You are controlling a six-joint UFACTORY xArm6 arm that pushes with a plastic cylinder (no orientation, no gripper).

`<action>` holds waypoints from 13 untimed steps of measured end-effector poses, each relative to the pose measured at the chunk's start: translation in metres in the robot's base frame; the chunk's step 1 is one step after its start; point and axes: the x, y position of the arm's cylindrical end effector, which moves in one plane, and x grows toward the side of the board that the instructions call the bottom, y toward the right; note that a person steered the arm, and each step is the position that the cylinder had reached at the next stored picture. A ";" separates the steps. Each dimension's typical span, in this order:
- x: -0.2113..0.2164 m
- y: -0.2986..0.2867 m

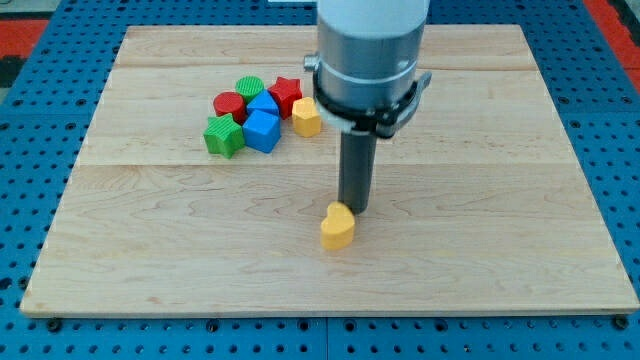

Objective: Slide the green star right and up a bit

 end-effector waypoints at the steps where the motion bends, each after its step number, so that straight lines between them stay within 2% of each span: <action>1: -0.048 0.013; 2: -0.081 0.011; 3: -0.132 -0.011; 4: -0.146 -0.078; 5: -0.155 -0.082; 6: -0.167 -0.109; 7: -0.113 -0.105; 9: -0.062 -0.049; 10: -0.078 -0.084; 11: -0.051 -0.115; 12: -0.023 -0.082; 13: -0.026 -0.046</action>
